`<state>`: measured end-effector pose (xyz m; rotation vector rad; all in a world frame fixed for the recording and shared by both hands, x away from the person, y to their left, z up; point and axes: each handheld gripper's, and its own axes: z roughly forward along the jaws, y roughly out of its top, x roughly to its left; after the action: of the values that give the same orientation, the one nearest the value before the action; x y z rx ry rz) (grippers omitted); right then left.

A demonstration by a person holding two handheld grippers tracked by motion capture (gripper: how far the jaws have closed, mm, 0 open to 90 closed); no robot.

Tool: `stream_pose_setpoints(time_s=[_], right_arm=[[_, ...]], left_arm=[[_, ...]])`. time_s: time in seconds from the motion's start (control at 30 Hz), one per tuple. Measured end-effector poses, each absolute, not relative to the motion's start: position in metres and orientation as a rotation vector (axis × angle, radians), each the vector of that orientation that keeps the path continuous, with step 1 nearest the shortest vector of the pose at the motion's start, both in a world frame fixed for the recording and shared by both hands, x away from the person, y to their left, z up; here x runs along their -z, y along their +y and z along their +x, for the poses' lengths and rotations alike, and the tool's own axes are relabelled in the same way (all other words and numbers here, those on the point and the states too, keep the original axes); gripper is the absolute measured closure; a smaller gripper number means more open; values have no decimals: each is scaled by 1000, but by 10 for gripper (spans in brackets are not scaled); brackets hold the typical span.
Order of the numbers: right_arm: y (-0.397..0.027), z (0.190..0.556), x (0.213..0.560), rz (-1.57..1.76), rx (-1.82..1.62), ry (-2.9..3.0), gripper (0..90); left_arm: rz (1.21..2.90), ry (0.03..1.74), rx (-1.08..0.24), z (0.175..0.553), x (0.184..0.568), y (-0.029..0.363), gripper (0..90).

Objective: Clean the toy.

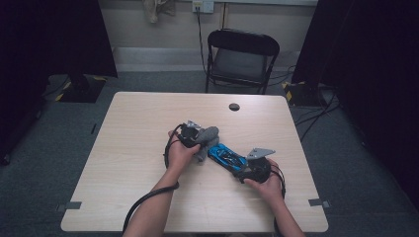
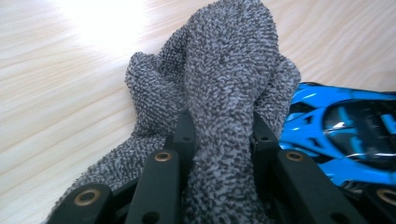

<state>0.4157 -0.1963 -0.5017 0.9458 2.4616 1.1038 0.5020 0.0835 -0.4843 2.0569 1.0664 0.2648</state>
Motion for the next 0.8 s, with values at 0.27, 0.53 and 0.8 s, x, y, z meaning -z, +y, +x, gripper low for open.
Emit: stream_pose_setpoints(time_s=[0.27, 0.53, 0.8], right_arm=[[-196, 416, 502, 946, -1104, 2462, 244], [-196, 416, 502, 946, -1104, 2462, 244], [-196, 416, 502, 946, -1104, 2462, 244]], left_arm=[[2035, 1075, -267, 499, 478, 96, 711], [2017, 1043, -245, 491, 462, 100, 711], [2002, 961, -224, 480, 446, 84, 711]])
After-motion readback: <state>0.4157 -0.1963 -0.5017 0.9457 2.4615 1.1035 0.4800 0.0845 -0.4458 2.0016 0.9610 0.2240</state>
